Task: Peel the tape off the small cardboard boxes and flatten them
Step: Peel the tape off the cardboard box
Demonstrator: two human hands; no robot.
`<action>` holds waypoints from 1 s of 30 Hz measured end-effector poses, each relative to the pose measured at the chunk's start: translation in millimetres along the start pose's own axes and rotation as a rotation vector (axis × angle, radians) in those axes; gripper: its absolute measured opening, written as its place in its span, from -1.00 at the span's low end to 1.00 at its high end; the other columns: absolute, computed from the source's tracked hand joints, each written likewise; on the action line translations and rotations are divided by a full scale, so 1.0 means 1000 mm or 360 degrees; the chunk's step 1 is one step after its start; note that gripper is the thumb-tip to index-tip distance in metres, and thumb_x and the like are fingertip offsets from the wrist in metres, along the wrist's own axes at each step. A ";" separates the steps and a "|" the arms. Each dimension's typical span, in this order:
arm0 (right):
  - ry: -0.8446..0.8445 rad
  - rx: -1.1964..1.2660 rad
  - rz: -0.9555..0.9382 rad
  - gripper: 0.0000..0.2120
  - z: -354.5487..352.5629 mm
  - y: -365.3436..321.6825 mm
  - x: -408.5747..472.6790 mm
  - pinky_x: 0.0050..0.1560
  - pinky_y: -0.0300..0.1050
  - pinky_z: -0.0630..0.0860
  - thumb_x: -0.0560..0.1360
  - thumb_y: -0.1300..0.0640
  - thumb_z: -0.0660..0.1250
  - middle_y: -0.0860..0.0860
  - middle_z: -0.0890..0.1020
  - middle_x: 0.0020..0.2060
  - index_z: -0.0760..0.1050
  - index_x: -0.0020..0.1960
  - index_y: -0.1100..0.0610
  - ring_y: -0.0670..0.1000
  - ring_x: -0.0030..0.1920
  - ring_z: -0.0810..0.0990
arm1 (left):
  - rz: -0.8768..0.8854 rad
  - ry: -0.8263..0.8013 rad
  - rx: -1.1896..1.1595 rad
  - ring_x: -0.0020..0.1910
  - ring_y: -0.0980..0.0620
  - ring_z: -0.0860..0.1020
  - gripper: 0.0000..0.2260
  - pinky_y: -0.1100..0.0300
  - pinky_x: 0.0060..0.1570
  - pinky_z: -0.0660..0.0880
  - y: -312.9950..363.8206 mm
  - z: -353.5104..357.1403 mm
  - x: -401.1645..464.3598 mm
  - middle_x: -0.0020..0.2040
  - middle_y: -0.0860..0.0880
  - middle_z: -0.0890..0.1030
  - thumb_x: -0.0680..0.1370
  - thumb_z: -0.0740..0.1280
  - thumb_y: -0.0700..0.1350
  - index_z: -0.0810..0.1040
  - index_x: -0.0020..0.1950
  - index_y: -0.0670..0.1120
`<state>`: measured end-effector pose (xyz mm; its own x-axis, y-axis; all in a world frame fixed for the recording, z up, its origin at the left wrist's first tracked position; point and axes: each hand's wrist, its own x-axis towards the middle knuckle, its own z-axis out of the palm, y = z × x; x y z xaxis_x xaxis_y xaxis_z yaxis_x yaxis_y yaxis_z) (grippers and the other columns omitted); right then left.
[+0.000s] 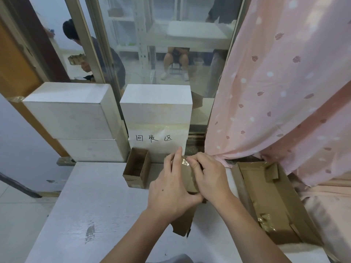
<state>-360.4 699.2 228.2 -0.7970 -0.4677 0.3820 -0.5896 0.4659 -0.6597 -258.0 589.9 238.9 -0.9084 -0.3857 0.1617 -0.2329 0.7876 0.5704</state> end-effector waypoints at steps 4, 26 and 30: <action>-0.0243 0.0110 0.0070 -0.61 -0.001 -0.004 0.000 0.04 -0.09 0.52 0.60 -0.30 0.12 -0.21 0.62 -0.04 0.58 0.09 -0.07 -0.15 0.03 0.56 | -0.0073 0.0011 -0.0037 0.29 0.04 0.56 0.13 0.10 0.00 0.54 -0.003 -0.003 0.000 0.56 0.18 0.10 0.28 0.43 0.39 -0.20 0.64 0.19; 0.0098 0.0106 -0.0147 -0.77 0.015 -0.006 -0.010 0.03 -0.11 0.57 0.63 -0.02 0.30 -0.13 0.69 -0.01 0.69 0.10 0.04 -0.13 0.01 0.63 | -0.0066 -0.0050 -0.0040 0.26 0.03 0.59 0.17 0.06 0.03 0.61 -0.006 -0.002 -0.010 0.57 0.16 0.08 0.28 0.44 0.41 -0.29 0.62 0.21; 0.0169 0.0033 -0.0137 -0.70 0.015 -0.004 -0.012 -0.09 -0.06 0.55 0.65 -0.06 0.22 -0.08 0.69 -0.10 0.67 0.07 0.06 -0.09 -0.11 0.62 | -0.0052 -0.0063 -0.0048 0.24 -0.01 0.59 0.20 0.03 0.02 0.60 -0.006 -0.003 -0.010 0.56 0.14 0.12 0.27 0.45 0.44 -0.32 0.61 0.21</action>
<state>-346.4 691.7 217.1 -0.7537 -0.4224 0.5035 -0.6543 0.4113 -0.6346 -246.9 587.6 236.6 -0.9138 -0.3908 0.1109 -0.2524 0.7601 0.5988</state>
